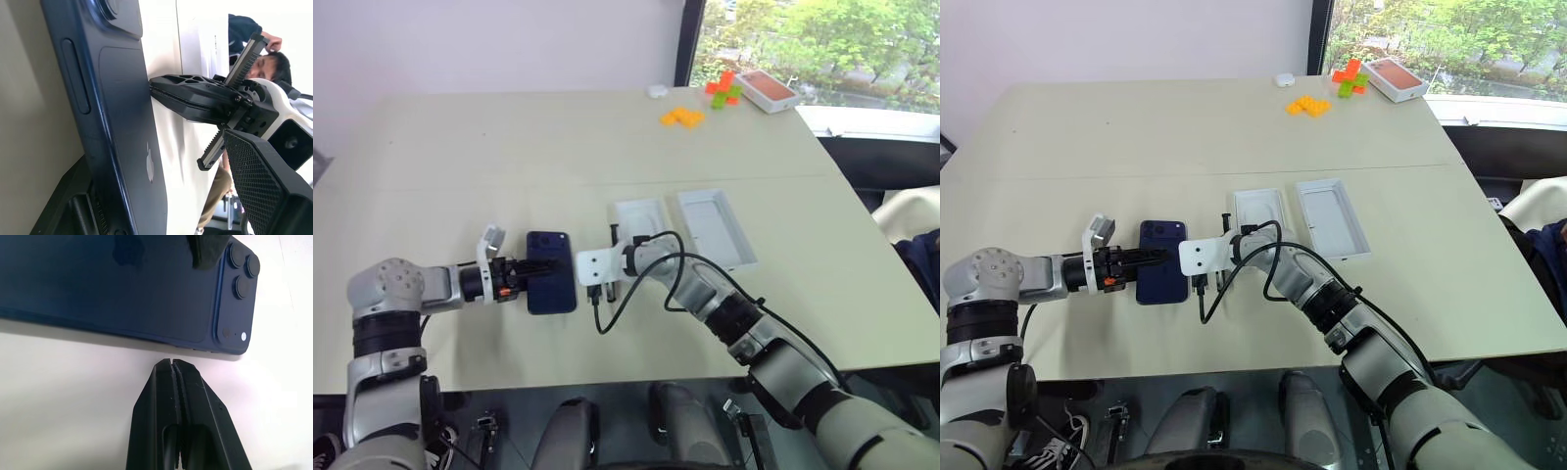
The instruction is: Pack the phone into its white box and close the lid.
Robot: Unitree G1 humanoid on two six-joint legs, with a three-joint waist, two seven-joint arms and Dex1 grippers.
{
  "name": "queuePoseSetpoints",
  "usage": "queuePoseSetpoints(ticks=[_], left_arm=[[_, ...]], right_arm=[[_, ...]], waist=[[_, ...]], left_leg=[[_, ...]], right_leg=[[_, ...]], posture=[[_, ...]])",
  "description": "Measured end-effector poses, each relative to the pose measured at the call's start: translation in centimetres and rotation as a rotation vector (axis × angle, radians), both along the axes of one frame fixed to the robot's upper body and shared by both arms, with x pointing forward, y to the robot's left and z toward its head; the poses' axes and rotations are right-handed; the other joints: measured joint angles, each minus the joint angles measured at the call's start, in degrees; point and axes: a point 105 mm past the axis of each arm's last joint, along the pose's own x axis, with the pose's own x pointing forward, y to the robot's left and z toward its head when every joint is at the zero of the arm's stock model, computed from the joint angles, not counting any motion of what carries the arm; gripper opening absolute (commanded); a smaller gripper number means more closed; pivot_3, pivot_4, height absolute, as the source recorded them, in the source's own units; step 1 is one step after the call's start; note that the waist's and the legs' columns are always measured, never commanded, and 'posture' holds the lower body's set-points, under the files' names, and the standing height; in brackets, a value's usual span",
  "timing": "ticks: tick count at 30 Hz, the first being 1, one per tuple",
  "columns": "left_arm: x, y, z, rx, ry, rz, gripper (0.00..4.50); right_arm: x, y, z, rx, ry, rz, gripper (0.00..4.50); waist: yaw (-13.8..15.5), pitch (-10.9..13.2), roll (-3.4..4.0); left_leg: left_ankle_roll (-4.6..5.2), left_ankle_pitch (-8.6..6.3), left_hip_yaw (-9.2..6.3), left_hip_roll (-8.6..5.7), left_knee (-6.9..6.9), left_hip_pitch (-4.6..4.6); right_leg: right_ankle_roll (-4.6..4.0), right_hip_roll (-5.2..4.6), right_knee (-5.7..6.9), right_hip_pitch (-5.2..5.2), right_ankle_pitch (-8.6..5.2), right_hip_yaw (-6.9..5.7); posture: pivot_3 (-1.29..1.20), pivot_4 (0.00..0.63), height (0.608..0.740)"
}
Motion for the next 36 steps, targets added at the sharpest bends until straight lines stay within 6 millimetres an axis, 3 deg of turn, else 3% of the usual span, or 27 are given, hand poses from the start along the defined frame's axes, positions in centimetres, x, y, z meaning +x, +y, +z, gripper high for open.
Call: queuePoseSetpoints(ticks=[5,15,19,22,24,26,29,36], left_arm=[[-0.6,1.3,-0.4,-0.019,0.019,0.036,0.05],[-0.8,2.1,0.0,-0.126,0.035,0.072,0.01],[-0.8,2.3,0.3,-0.188,0.020,0.094,0.01],[-0.5,0.8,1.2,-0.189,-0.065,0.067,0.00],[-0.1,-0.2,2.0,-0.188,-0.121,0.057,0.00],[0.6,-1.2,3.3,-0.192,-0.181,0.055,0.00],[1.5,-3.1,4.6,-0.184,-0.243,0.059,0.00],[2.8,-11.8,5.6,-0.292,-0.209,0.012,0.00]], right_arm=[[0.1,-0.2,0.0,-0.002,-0.001,-0.004,0.00],[0.1,-0.4,0.4,0.018,0.025,-0.018,0.00],[-0.2,-1.1,4.0,0.251,0.191,-0.078,0.00],[-1.2,-2.0,9.6,0.486,0.321,-0.051,0.89],[-1.7,-3.0,11.5,0.529,0.343,-0.027,1.82],[-1.7,-5.9,11.5,0.510,0.369,-0.052,2.87],[-1.6,-10.7,9.7,0.476,0.450,-0.137,4.46],[-2.0,-18.5,7.9,0.414,0.456,-0.244,4.46]], waist=[[0.0,0.0,0.00],[0.0,0.0,0.00],[0.2,0.0,-0.01],[0.5,0.0,-0.02],[0.9,0.0,-0.03],[1.7,0.0,-0.04],[2.3,0.1,-0.02],[1.7,0.2,-0.17]], left_leg=[[-0.04,0.02,0.00,0.03,-0.03,-0.08],[-0.07,0.04,-0.03,0.02,-0.03,-0.16],[-0.09,0.05,-0.10,0.02,0.00,-0.43],[-0.10,0.05,-0.21,-0.02,0.00,-0.50],[-0.11,0.05,-0.27,-0.06,0.00,-0.48],[-0.11,0.05,-0.34,-0.12,0.02,-0.45],[-0.06,0.04,-0.44,-0.31,0.02,-0.46],[0.14,-0.07,-0.28,-0.45,0.08,-0.43]], right_leg=[[-0.01,0.01,-0.01,-0.07,0.00,0.00],[-0.02,0.00,-0.02,-0.13,0.01,-0.04],[-0.02,-0.05,0.00,-0.35,0.02,-0.08],[-0.03,-0.31,-0.01,-0.37,0.03,-0.23],[-0.03,-0.38,-0.05,-0.31,0.04,-0.29],[-0.03,-0.43,-0.14,-0.18,0.04,-0.43],[-0.02,-0.56,-0.25,-0.06,0.03,-0.55],[0.05,-0.55,-0.34,0.02,0.01,-0.39]], posture=[[0.00,0.150,0.740],[0.00,0.150,0.740],[0.00,0.150,0.740],[0.00,0.150,0.740],[0.00,0.150,0.740],[0.00,0.150,0.740],[0.00,0.150,0.740],[0.00,0.150,0.740]])
